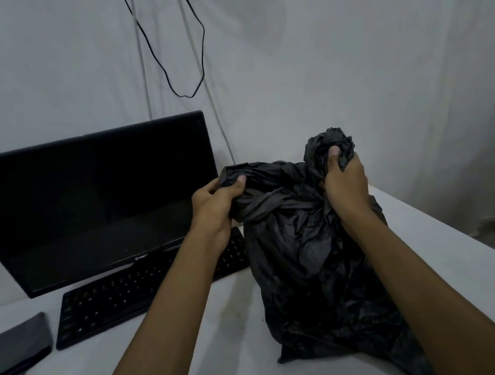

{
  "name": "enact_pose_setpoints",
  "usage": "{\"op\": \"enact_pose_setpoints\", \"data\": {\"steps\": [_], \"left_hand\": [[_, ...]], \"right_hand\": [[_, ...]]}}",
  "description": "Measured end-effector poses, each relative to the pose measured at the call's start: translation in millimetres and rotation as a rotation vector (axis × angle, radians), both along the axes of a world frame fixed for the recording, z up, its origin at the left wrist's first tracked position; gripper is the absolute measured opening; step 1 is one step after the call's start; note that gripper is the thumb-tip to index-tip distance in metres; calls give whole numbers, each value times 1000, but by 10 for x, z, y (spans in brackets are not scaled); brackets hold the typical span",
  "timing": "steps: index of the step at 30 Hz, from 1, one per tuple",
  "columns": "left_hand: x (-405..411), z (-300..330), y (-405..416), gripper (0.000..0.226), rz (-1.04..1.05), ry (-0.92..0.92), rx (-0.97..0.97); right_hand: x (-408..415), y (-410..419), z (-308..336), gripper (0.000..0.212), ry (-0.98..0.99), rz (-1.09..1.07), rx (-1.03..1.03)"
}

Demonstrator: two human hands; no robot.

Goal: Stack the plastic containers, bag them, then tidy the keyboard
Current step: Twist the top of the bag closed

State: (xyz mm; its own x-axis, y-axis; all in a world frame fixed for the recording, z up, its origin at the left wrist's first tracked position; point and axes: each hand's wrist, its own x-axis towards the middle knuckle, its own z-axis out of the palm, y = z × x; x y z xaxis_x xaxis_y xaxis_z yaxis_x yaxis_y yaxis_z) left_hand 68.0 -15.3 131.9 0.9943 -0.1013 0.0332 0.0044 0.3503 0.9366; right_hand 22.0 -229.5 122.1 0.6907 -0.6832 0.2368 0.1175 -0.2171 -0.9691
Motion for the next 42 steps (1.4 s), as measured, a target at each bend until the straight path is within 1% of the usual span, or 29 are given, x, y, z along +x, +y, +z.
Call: {"op": "enact_pose_setpoints", "data": {"steps": [2,4,6,8,10,12,14,16,18,19,20,21,22,23,24,25,26,27,28,29,30,32,35,39,41,42], "left_hand": [[36,39,54,36,-154,8,-105],[57,106,121,45,-284,-37,-186],[114,186,186,46,-283,-59,-264],[131,265,219,45,-209,-75,-239],[139,308,220,51,-90,-101,-118],[120,309,209,53,58,-163,98],[86,290,189,49,233,-294,362],[23,272,159,44,357,-473,636],[-38,223,128,44,377,-643,870],[-51,201,122,46,356,-680,925],[-54,188,129,48,320,-683,920],[-52,184,153,49,263,-646,848],[-43,178,186,52,185,-553,719],[-39,159,214,59,91,-424,570],[-27,118,241,71,10,-287,466],[-41,82,263,81,-56,-173,434],[-68,40,270,84,-108,-106,442],[-95,-6,268,75,-156,-81,457],[-121,-44,263,60,-189,-71,453],[-129,-58,245,49,-185,-67,416],[-119,-51,228,45,-154,-67,358],[-92,9,176,44,-94,-51,217],[-75,180,35,46,-75,-28,9],[31,330,-159,56,-54,47,-313],[98,347,-232,64,-51,69,-410],[106,355,-260,60,-26,72,-419]], "right_hand": [[5,-30,-5,65,14,-25,-14],[-12,-76,7,57,6,-31,-14],[-12,-131,8,53,8,-13,-6],[10,-155,0,56,11,4,-12],[38,-168,-20,59,23,3,-14],[63,-173,-44,61,33,1,-13],[74,-159,-43,62,38,4,-10],[74,-123,-20,63,50,6,-14],[73,-101,-4,60,79,-7,-27],[62,-97,4,60,89,-11,-25],[53,-104,6,62,91,-13,-18],[41,-111,7,64,89,-11,-5],[43,-129,3,66,84,-8,7],[48,-157,-2,67,83,-4,15],[60,-175,-10,69,88,2,22],[64,-179,-7,71,98,9,28],[71,-171,-2,71,108,22,26],[57,-147,15,70,121,38,15],[43,-116,36,66,135,49,-4],[28,-88,53,62,150,56,-19],[23,-73,59,59,161,57,-32],[10,-66,67,58,179,62,-48],[32,-91,60,60,191,74,-54],[45,-96,61,61,198,78,-60],[36,-103,54,62,200,77,-65],[31,-115,44,61,198,78,-60]]}}
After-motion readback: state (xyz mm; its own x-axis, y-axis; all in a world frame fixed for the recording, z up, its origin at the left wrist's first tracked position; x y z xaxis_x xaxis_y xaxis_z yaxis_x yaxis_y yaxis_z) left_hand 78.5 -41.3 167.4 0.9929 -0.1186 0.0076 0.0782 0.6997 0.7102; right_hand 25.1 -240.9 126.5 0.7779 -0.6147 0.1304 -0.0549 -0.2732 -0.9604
